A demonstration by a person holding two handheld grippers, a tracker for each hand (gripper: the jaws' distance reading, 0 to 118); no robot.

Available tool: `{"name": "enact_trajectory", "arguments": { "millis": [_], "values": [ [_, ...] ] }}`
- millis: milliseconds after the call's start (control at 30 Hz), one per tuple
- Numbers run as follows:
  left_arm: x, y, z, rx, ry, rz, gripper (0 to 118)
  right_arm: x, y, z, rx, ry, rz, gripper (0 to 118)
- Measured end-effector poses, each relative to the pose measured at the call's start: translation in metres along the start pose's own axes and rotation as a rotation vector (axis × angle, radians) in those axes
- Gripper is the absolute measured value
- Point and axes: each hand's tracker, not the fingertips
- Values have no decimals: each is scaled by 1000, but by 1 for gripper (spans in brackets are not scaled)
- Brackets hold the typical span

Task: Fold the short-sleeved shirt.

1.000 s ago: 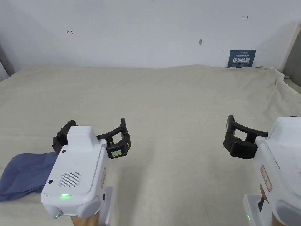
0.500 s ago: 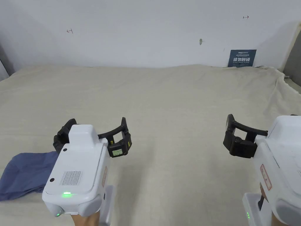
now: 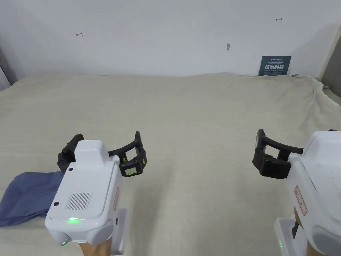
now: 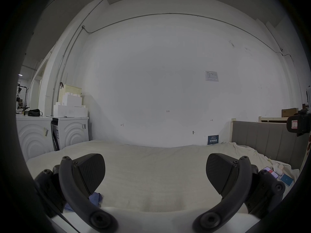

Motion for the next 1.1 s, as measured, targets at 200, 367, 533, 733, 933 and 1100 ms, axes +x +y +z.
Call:
{"name": "enact_trajectory", "arguments": {
  "millis": [200, 367, 533, 733, 933, 1100],
  "values": [
    [-1, 0, 0, -1, 6, 6, 118, 1, -1, -1, 1, 0, 4, 118],
    [-2, 0, 1, 2, 7, 6, 118, -1, 1, 1, 3, -1, 1, 118],
    [-2, 1, 2, 3, 4, 7, 118, -3, 3, 3, 4, -2, -4, 118],
    [-1, 1, 1, 4, 2, 2, 118, -4, 4, 3, 6, -1, -5, 118],
    [-1, 1, 2, 0, 3, 0, 118, -1, 3, 2, 6, -2, -9, 118],
    [-1, 1, 2, 1, 2, 6, 118, 1, 2, 2, 7, -3, -9, 118]
  ]
}}
